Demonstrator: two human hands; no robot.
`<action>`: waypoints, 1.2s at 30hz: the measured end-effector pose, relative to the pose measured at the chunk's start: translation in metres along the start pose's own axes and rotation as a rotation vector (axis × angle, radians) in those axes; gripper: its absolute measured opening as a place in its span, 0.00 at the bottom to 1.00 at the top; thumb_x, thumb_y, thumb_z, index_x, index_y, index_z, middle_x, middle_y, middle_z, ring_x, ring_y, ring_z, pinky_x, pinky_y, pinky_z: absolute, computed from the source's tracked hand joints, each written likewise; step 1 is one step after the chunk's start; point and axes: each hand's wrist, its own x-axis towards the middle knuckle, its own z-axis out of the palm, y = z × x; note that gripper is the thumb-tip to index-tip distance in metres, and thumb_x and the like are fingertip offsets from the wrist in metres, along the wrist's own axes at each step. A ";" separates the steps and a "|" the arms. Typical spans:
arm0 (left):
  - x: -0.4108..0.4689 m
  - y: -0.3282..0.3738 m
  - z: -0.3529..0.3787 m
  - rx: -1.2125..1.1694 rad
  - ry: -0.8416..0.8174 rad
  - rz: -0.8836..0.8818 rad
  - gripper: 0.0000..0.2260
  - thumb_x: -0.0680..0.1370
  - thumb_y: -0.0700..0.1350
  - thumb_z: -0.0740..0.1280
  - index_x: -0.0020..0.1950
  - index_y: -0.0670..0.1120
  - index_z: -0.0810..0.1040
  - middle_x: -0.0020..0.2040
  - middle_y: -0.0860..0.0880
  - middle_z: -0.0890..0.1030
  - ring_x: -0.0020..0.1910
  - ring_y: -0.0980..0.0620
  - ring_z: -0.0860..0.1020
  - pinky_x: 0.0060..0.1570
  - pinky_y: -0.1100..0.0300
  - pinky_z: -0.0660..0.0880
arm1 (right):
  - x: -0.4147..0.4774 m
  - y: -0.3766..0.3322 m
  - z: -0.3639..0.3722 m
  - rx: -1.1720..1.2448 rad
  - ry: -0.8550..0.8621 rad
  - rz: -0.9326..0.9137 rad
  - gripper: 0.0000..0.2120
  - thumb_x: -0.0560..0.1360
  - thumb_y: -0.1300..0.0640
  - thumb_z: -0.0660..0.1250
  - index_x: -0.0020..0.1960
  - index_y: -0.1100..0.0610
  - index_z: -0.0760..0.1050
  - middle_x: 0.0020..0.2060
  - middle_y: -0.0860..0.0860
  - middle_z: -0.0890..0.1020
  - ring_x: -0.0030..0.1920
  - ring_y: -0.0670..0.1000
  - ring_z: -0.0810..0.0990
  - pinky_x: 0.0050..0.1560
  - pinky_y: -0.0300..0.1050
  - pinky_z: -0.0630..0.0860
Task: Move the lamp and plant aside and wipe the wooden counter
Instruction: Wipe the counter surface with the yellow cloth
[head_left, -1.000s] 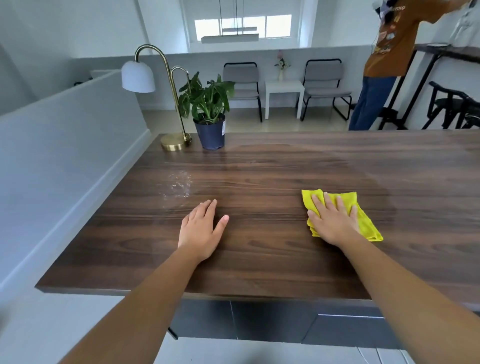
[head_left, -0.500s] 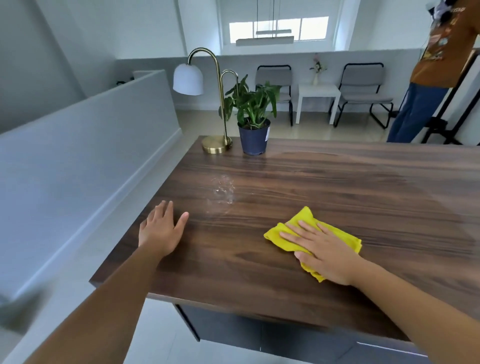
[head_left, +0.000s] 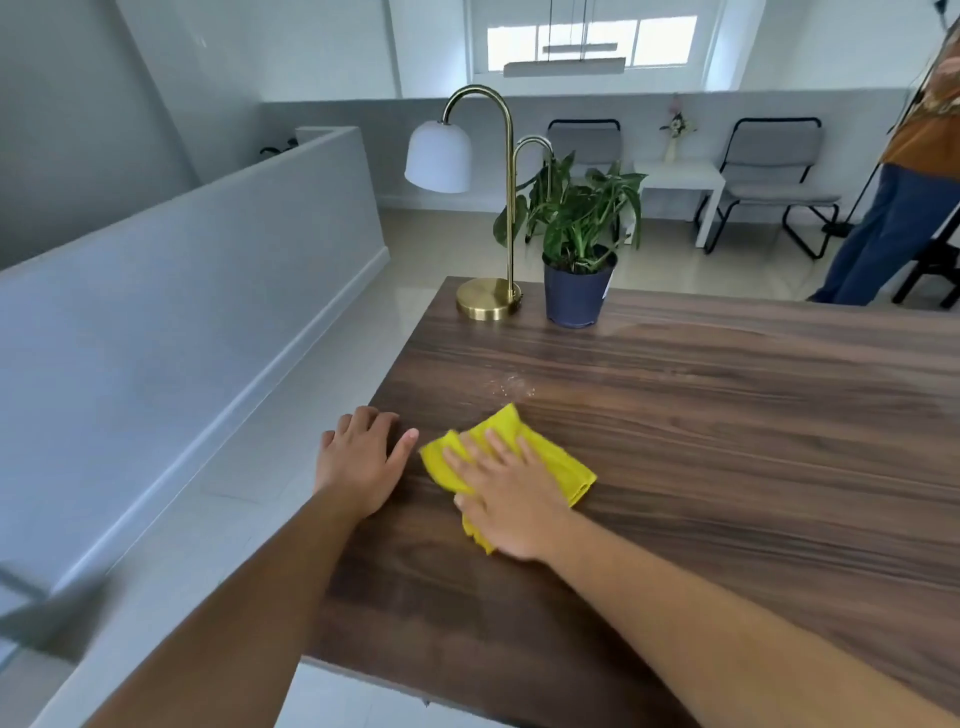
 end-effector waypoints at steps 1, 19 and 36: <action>0.009 -0.001 -0.001 -0.015 0.004 0.009 0.23 0.81 0.59 0.51 0.70 0.50 0.69 0.69 0.48 0.69 0.69 0.46 0.65 0.67 0.50 0.61 | -0.008 -0.005 0.001 0.002 -0.003 -0.073 0.29 0.77 0.41 0.41 0.77 0.44 0.44 0.78 0.46 0.46 0.78 0.53 0.43 0.75 0.56 0.40; 0.073 -0.003 0.019 -0.109 -0.099 0.093 0.28 0.81 0.59 0.45 0.78 0.49 0.53 0.79 0.51 0.55 0.78 0.52 0.52 0.75 0.52 0.54 | 0.035 0.163 -0.025 0.133 -0.003 0.760 0.30 0.78 0.35 0.44 0.77 0.41 0.42 0.78 0.45 0.42 0.78 0.56 0.40 0.74 0.66 0.41; 0.075 -0.002 0.021 -0.117 -0.097 0.054 0.28 0.80 0.61 0.46 0.78 0.52 0.55 0.79 0.53 0.56 0.77 0.52 0.55 0.74 0.52 0.57 | 0.014 0.213 -0.027 0.043 0.006 0.692 0.27 0.78 0.37 0.42 0.76 0.39 0.44 0.78 0.44 0.48 0.78 0.51 0.45 0.73 0.65 0.44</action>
